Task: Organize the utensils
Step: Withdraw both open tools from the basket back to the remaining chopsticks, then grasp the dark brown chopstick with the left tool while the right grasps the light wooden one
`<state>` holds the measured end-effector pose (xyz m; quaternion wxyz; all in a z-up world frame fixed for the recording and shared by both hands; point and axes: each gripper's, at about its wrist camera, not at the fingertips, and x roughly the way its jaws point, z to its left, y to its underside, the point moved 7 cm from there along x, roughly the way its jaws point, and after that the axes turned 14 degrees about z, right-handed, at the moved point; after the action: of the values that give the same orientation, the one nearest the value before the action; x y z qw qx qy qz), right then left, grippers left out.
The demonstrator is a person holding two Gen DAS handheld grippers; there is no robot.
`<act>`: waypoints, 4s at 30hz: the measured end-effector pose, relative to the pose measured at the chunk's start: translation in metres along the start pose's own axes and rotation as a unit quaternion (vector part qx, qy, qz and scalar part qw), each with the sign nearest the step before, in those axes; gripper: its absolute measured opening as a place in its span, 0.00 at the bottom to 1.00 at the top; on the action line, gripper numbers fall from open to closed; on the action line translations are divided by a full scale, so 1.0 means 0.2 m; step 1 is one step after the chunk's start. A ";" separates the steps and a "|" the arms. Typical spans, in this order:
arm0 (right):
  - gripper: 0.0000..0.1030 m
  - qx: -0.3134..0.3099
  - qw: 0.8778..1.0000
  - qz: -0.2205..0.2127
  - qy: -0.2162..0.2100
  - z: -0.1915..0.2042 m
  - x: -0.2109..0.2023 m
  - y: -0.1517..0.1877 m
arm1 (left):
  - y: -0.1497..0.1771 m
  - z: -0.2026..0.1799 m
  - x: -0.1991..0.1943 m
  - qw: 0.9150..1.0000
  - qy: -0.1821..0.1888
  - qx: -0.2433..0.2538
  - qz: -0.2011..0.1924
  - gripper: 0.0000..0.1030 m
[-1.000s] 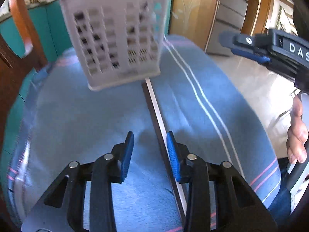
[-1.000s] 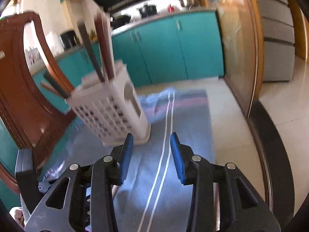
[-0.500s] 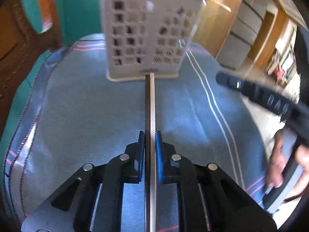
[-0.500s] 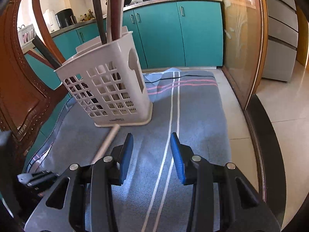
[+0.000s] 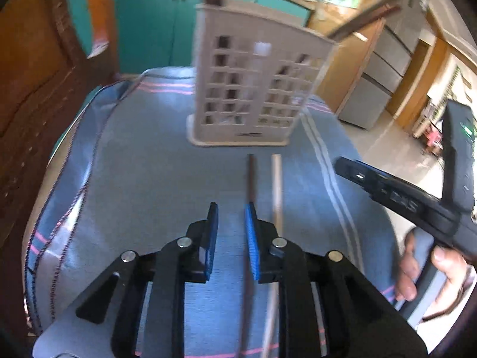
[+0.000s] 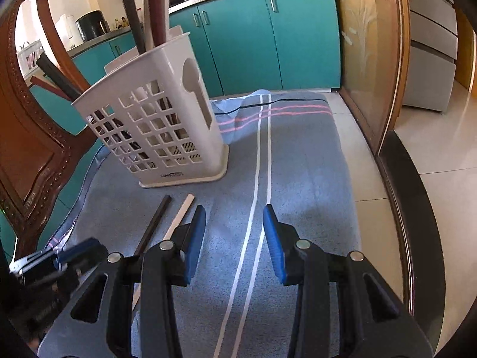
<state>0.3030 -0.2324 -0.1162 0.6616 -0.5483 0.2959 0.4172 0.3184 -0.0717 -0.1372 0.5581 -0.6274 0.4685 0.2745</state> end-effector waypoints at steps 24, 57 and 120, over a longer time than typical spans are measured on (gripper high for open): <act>0.14 -0.132 0.984 0.111 0.048 0.27 0.22 0.11 | 0.07 0.06 0.10 0.999 0.005 -0.005 0.047 0.39; 0.32 -0.100 0.988 0.087 0.079 0.17 0.19 0.11 | 0.09 -0.05 0.16 0.994 -0.065 0.064 0.065 0.11; 0.54 -0.084 0.989 0.066 0.104 0.16 0.19 0.14 | 0.03 0.05 0.18 0.992 -0.113 0.019 0.043 0.58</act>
<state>0.2956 -0.1917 -0.1552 0.5497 -0.6216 0.3624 0.4243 0.3290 -0.0713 -0.1729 0.6069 -0.5610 0.4337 0.3589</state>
